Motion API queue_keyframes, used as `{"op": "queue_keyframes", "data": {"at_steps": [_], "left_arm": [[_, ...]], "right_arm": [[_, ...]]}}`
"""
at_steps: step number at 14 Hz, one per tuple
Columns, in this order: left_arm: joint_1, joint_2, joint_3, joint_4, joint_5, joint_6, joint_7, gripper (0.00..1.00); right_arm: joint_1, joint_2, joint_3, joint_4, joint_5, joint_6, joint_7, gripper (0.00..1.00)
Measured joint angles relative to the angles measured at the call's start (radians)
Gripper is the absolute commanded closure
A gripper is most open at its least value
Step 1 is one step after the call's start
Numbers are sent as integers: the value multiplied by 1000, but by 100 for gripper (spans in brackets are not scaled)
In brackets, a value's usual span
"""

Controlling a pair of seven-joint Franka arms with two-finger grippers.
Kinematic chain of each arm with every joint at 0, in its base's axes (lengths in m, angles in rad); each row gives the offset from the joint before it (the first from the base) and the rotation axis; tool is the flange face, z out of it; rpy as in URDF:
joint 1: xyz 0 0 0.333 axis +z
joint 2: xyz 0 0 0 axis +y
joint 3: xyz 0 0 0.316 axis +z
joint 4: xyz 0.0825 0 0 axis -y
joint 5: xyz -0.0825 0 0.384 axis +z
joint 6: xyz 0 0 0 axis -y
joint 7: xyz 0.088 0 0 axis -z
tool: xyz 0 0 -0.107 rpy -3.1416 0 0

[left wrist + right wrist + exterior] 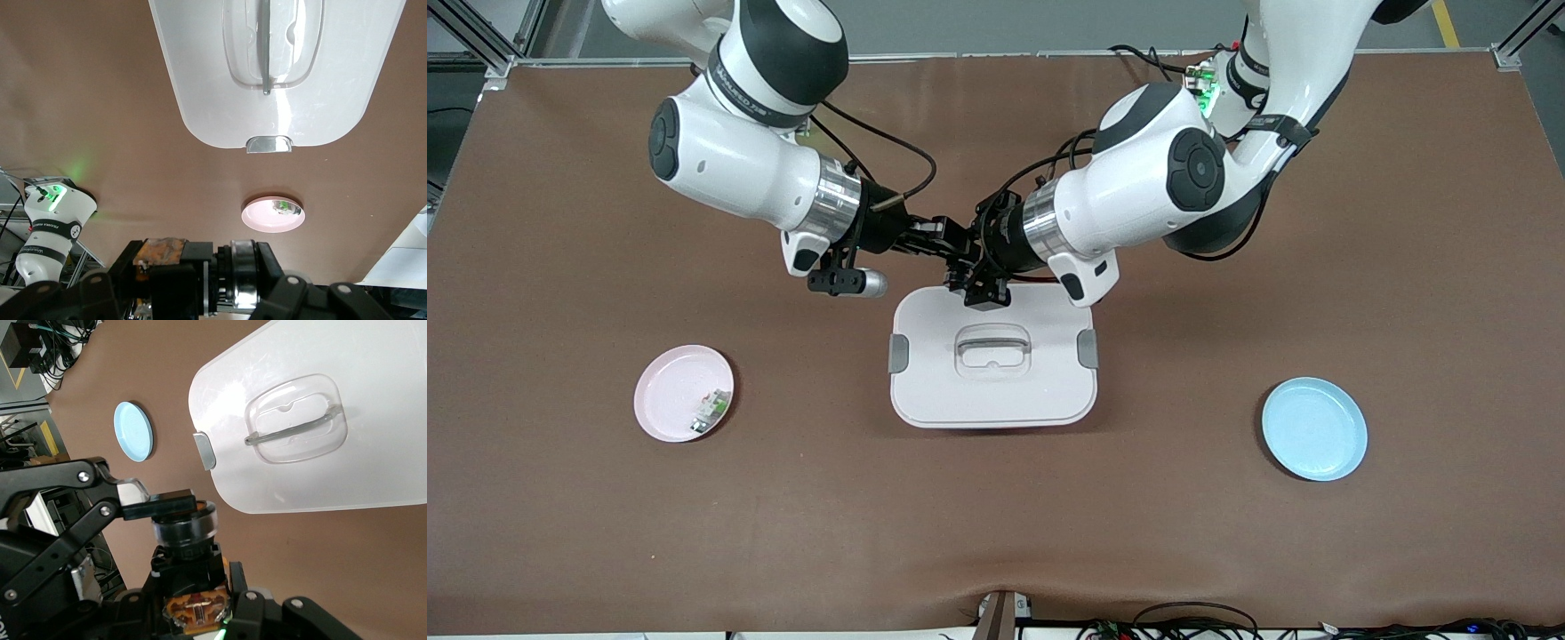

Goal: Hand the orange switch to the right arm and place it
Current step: 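Grasp the orange switch with the right gripper beside the left gripper, then open the left gripper and withdraw while the right gripper carries the switch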

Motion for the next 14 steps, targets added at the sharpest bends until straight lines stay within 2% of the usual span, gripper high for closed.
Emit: {"op": "queue_keyframes", "data": {"at_steps": [2, 3, 5, 6, 7, 8, 14], "left_arm": [[0, 0, 0, 0, 0, 0, 0, 100], [0, 0, 0, 0, 0, 0, 0, 95], [1, 0, 0, 0, 0, 0, 0, 66], [1, 0, 0, 1, 0, 0, 0, 46], [1, 0, 0, 2, 0, 0, 0, 20], [1, 0, 0, 3, 0, 0, 0, 0], [3, -1, -1, 14, 63, 1, 0, 0]], "right_arm": [[0, 0, 0, 0, 0, 0, -1, 100], [0, 0, 0, 0, 0, 0, -1, 100], [0, 0, 0, 0, 0, 2, -1, 100], [0, 0, 0, 1, 0, 3, -1, 100], [0, 0, 0, 2, 0, 3, -1, 100], [0, 0, -1, 3, 1, 1, -1, 100], [-35, -12, -24, 5, -17, -123, -53, 100]]}}
